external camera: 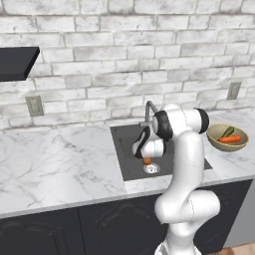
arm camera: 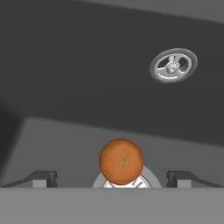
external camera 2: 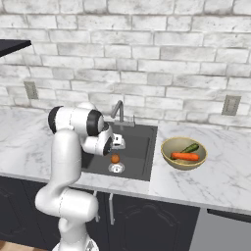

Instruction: There is a mixed pile of frozen fruits and vegetables on the counter. Locate all the frozen vegetables and place the items in a bowl on the counter. Take all the frozen fruits and defrost them in a running sink.

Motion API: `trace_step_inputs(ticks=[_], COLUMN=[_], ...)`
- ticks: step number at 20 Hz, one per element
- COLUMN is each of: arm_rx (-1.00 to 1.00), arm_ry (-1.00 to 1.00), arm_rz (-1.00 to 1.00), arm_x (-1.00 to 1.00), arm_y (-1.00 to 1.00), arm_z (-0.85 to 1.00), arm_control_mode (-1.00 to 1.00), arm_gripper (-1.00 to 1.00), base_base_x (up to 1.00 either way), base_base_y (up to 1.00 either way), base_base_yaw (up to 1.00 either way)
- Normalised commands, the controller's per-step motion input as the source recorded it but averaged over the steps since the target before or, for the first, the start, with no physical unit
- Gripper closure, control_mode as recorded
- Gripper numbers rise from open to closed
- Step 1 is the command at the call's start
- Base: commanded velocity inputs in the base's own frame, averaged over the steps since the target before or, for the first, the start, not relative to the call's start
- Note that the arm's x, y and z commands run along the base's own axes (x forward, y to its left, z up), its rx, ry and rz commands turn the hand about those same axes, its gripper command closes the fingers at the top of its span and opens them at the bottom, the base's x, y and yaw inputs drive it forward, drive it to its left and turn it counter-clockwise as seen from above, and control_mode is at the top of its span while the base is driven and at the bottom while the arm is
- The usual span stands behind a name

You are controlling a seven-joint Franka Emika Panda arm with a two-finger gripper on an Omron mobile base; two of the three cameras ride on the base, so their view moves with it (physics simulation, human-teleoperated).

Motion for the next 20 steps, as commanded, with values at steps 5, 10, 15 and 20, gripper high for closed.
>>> trace_step_inputs(ticks=[5,10,15,20], arm_rx=[0.00,0.00,0.00,0.00], arm_ry=[-0.08,-0.07,-0.09,-0.09], arm_rz=[0.00,0.00,0.00,0.00], arm_x=[-0.06,-0.04,-0.03,-0.08], arm_y=[0.08,0.12,0.11,0.08], arm_z=[0.21,0.20,0.23,0.31], arm_control_mode=[-1.00,-1.00,-1.00,-1.00], arm_gripper=[-1.00,-1.00,-1.00,-1.00], base_base_x=[0.00,0.00,0.00,0.00], base_base_y=[0.00,0.00,0.00,0.00], base_base_yaw=[0.00,0.00,0.00,0.00])
